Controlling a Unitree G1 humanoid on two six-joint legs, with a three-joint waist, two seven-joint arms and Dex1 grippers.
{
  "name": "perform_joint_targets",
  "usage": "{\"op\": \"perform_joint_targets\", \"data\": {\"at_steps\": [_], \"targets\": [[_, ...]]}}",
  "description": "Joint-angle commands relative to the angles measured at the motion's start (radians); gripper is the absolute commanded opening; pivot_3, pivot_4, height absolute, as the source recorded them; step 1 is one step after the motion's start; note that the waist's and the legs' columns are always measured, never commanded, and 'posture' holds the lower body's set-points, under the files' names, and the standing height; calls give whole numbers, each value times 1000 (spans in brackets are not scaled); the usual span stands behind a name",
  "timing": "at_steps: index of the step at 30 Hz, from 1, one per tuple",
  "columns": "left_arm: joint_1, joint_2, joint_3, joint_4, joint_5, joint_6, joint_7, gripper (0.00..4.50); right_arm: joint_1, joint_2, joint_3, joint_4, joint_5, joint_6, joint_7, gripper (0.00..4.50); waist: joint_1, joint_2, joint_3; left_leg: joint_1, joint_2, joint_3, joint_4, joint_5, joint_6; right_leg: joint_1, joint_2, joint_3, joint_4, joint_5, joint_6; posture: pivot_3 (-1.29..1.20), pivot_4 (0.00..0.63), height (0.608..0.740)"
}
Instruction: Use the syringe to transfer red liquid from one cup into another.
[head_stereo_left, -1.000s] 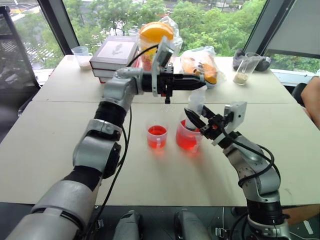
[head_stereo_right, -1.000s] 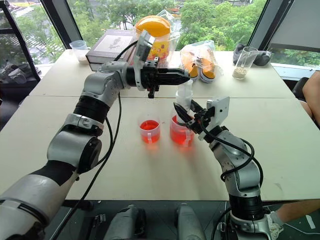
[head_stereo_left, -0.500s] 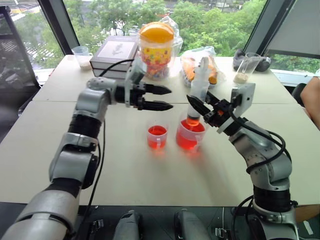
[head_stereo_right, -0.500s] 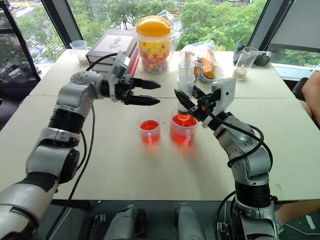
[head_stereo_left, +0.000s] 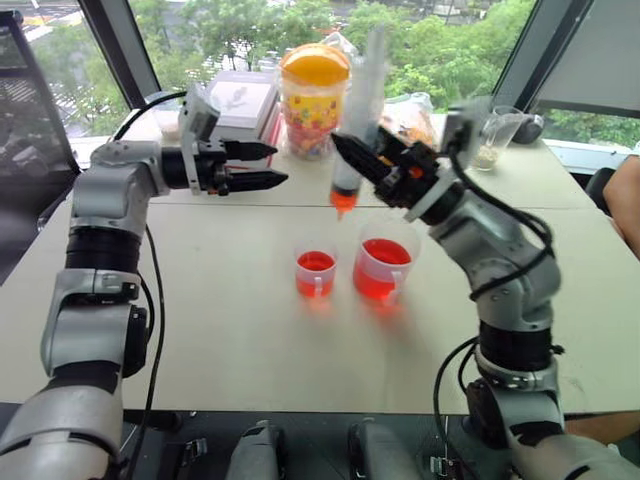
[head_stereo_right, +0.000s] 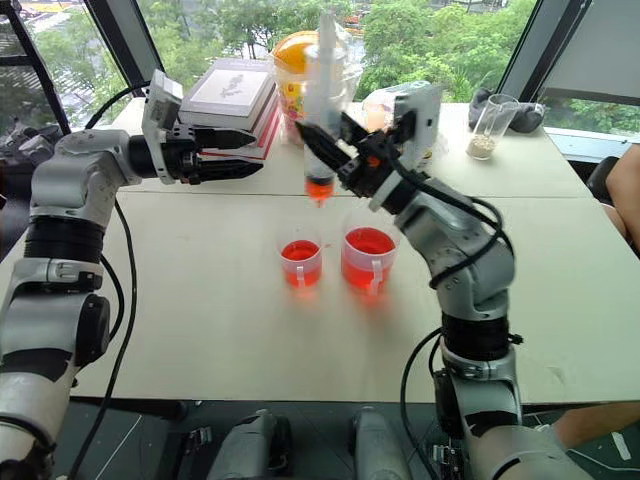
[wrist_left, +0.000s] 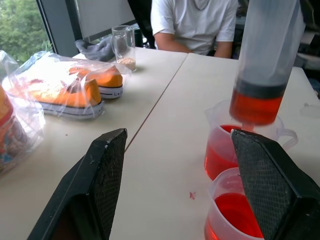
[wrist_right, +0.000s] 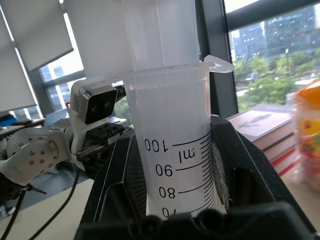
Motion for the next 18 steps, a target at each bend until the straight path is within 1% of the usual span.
{"op": "perform_joint_targets", "data": {"at_steps": [1,5,10,14,18], "targets": [[-11,22,39,-60,-35,21,13,3396,29,20,44,4,-32,-74,40,1370,2,0,0,0,0,0,0,0,0,0,0,0,0,0,0,0,150,740],[-22,9,46,-101,-68,60,26,3396,85,20,80,36,-74,-134,76,1370,3,0,0,-1,0,0,0,0,0,0,-1,0,-1,0,0,0,150,740],[-64,-21,47,-108,-110,97,25,3396,117,18,90,45,-100,-160,92,1370,-1,0,0,0,0,0,0,0,0,0,0,0,0,0,0,0,150,740],[-144,-71,57,-26,-126,85,23,3396,139,18,96,46,-120,-170,92,1370,0,0,0,0,0,-1,0,1,-1,1,0,-1,0,0,0,0,150,740],[-185,-90,49,31,-117,58,1,3396,147,13,101,47,-132,-178,93,1370,-3,0,0,0,-1,-1,0,1,-1,1,0,-1,1,0,0,0,150,740]]}}
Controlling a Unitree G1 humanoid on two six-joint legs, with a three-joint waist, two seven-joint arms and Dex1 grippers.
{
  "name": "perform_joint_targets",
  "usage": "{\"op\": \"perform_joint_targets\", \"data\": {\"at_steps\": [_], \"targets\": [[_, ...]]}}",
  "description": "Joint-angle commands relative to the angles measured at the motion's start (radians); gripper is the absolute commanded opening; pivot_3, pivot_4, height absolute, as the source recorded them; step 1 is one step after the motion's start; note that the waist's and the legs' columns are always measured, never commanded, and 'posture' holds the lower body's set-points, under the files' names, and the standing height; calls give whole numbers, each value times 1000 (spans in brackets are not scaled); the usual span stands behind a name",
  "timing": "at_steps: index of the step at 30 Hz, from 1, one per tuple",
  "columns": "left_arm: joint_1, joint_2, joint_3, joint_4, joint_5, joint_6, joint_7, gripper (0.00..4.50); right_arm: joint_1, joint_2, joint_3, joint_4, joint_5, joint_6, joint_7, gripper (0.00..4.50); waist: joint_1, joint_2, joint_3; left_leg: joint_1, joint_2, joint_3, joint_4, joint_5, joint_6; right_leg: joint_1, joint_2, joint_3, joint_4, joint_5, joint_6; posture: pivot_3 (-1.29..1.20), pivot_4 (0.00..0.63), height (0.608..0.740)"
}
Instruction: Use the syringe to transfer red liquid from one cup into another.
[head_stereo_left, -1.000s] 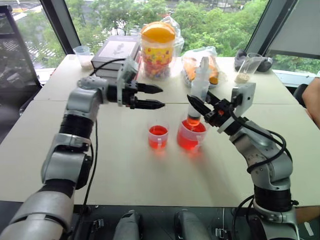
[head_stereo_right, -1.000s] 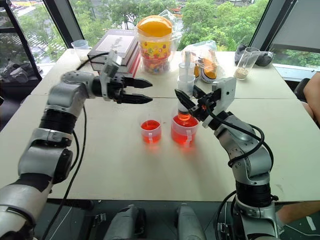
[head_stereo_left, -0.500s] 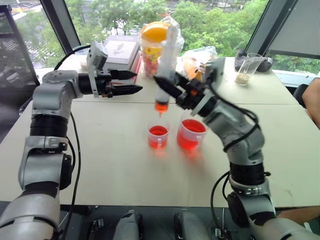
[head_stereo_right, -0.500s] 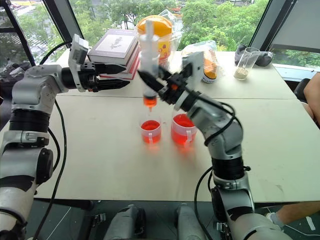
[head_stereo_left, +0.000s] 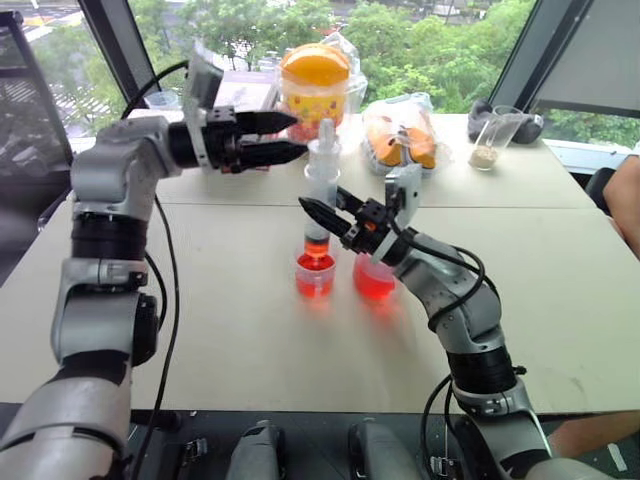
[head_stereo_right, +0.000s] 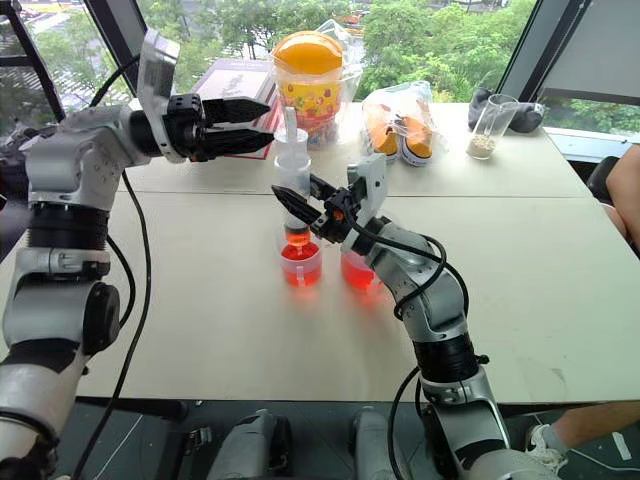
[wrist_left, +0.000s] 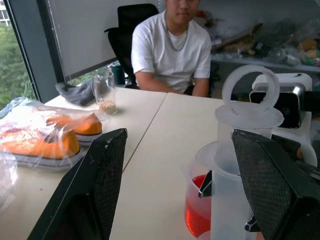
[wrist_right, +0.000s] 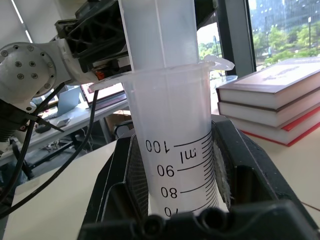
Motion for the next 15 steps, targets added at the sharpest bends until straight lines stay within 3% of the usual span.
{"op": "perform_joint_targets", "data": {"at_steps": [1,14,15], "targets": [[-42,-1,15,9,-12,-31,-27,3396,-5,3,5,-22,-5,-11,5,1370,-3,0,0,0,0,0,0,0,0,0,0,0,0,0,0,0,150,740],[-57,-52,-46,65,42,-107,-92,3396,-9,5,3,-26,-13,-6,6,1370,2,0,0,0,0,0,0,0,-1,0,0,0,0,0,0,0,150,740],[-61,-61,-46,74,45,-115,-86,3162,-12,6,3,-27,-12,-4,6,1370,2,0,0,0,0,0,0,0,-1,0,0,0,0,0,0,0,150,740]]}}
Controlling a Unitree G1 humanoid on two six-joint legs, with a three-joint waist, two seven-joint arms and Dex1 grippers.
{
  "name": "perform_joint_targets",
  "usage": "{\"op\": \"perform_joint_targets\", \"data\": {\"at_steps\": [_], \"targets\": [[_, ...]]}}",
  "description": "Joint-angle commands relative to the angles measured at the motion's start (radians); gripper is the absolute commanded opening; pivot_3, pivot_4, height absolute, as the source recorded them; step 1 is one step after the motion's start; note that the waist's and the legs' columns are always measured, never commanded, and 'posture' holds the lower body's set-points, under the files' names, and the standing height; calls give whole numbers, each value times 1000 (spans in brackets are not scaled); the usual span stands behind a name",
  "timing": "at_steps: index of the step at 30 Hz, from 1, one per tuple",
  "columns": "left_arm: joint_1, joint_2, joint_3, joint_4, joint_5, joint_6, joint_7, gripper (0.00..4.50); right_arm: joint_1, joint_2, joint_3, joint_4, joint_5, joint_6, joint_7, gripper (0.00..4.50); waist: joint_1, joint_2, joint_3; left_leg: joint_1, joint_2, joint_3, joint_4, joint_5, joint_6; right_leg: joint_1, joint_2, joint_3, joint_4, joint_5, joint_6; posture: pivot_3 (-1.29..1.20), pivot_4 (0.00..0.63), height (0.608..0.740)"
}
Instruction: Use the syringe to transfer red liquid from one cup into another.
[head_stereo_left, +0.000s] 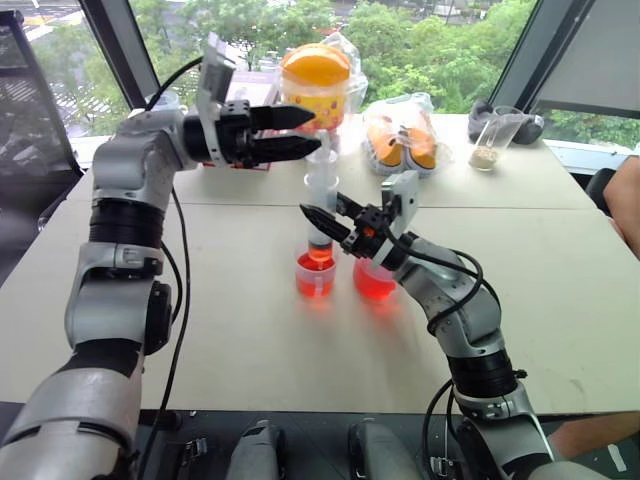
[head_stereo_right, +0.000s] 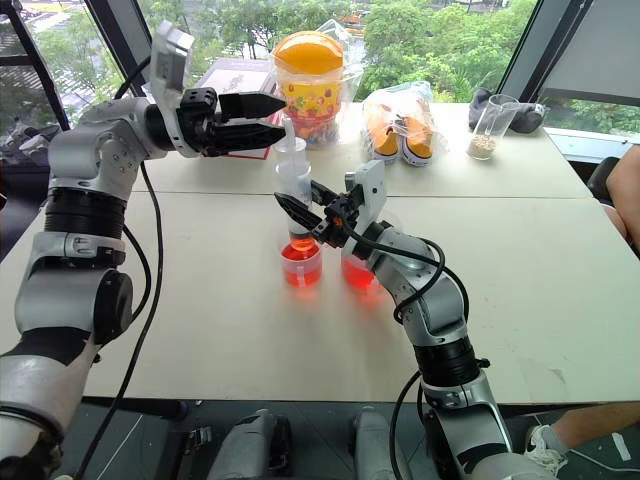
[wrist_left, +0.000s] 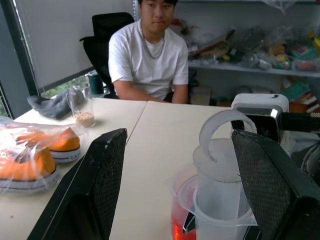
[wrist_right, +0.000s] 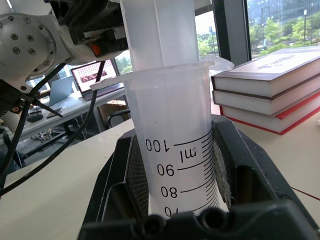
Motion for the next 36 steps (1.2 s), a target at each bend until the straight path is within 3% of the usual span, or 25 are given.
{"op": "perform_joint_targets", "data": {"at_steps": [1,3,7,8,19,36], "targets": [[-47,-27,-3,15,14,-34,10,2894,-24,8,-3,-30,8,-10,7,1370,0,0,0,0,0,0,0,0,0,0,0,0,0,0,0,0,150,740],[-49,-38,-3,19,15,-38,5,2204,-28,9,-3,-31,9,-8,7,1370,0,0,0,0,0,0,0,0,0,0,0,0,0,0,0,0,150,740],[-44,-45,-11,6,12,-28,-16,260,-34,13,-3,-35,9,-3,5,1370,-4,0,0,0,0,0,0,0,0,0,0,0,0,0,0,0,150,740],[-41,-44,-15,-1,13,-26,-27,69,-36,15,-5,-37,10,-1,5,1370,-5,0,0,0,0,0,0,0,0,0,0,0,0,0,0,0,150,740],[20,-17,-66,-92,24,-10,-93,69,-119,47,-64,-87,80,62,-45,1370,-3,0,0,0,0,-1,0,0,0,0,0,0,0,0,0,0,150,740],[153,-21,-91,-225,8,50,-65,69,-189,-4,-121,-87,100,90,-65,1370,-3,0,0,0,0,-1,0,0,0,0,0,0,0,0,0,0,150,740]]}}
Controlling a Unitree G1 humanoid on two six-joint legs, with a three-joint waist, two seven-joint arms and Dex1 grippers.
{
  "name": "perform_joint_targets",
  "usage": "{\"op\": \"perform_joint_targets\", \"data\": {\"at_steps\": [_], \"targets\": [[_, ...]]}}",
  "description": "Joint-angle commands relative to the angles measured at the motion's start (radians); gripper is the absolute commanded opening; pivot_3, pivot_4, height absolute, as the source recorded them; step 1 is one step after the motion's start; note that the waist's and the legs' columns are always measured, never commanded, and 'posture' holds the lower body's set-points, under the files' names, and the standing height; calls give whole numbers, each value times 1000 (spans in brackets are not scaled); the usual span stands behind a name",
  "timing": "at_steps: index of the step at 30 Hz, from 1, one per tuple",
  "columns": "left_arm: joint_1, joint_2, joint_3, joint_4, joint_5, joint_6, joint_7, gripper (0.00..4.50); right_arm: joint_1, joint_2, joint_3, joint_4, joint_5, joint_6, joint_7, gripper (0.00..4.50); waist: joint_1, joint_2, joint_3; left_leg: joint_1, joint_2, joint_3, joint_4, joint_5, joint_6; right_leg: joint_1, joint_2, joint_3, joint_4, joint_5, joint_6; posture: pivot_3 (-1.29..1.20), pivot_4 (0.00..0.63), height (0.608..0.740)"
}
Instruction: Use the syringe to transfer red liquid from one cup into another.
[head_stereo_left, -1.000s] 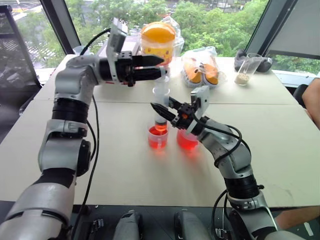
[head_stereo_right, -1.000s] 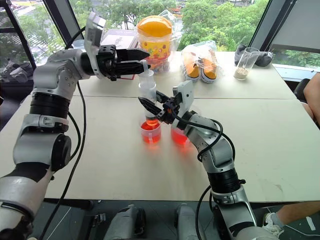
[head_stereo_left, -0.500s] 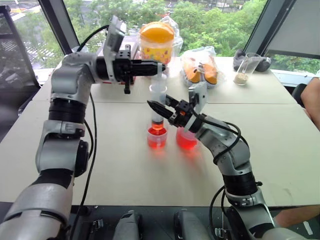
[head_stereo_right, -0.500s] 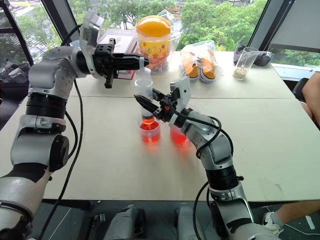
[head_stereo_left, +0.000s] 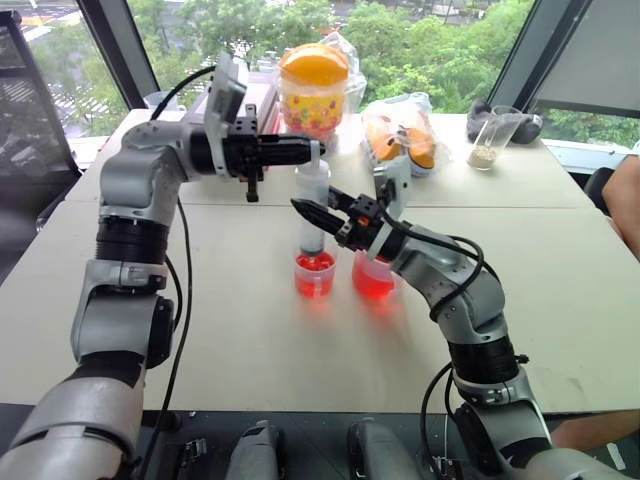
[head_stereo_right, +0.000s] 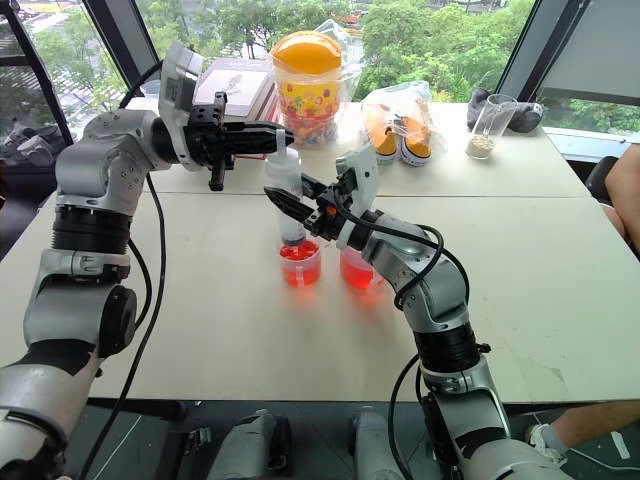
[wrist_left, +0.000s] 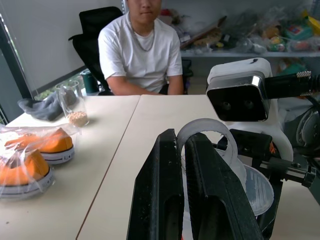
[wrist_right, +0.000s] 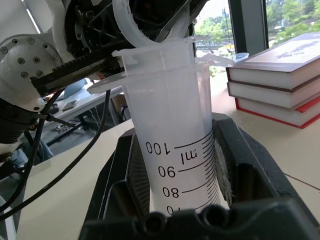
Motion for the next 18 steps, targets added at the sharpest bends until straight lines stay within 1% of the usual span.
{"op": "perform_joint_targets", "data": {"at_steps": [1,4,8,11,12,15,16,18], "targets": [[54,-18,-87,-62,-4,45,-60,69,-105,1,-108,-74,27,-55,-52,1370,0,0,0,0,0,0,0,0,0,0,0,0,0,0,0,0,150,740],[64,-7,-86,-77,-4,55,-54,69,-106,-2,-110,-76,35,-50,-55,1370,0,0,0,0,0,0,0,0,0,0,0,0,0,0,0,0,150,740],[30,16,-57,-48,-3,64,-26,69,-82,0,-94,-73,32,-48,-50,1370,1,0,0,0,0,0,0,0,0,0,0,0,0,0,0,0,150,740],[-1,44,-30,-23,-12,89,-21,1017,-58,7,-80,-67,27,-52,-46,1370,0,0,0,0,0,0,0,0,0,0,0,0,0,0,0,0,150,740],[-9,57,-21,-15,-14,95,-23,1430,-48,10,-74,-65,27,-53,-45,1370,0,0,0,0,0,0,0,0,0,0,0,0,0,0,0,0,150,740],[-27,93,9,8,-20,102,-18,2968,-22,16,-58,-54,19,-60,-36,1370,0,0,0,0,0,0,0,0,0,0,0,0,0,0,0,0,150,740],[-30,98,14,12,-21,102,-17,3363,-18,17,-56,-51,17,-61,-34,1370,-2,0,0,0,0,0,0,0,0,0,0,0,0,0,0,0,150,740],[-26,125,26,14,-24,104,-22,4458,-7,18,-52,-45,16,-65,-31,1370,-3,0,0,0,0,0,0,0,0,0,0,0,0,0,0,0,150,740]]}}
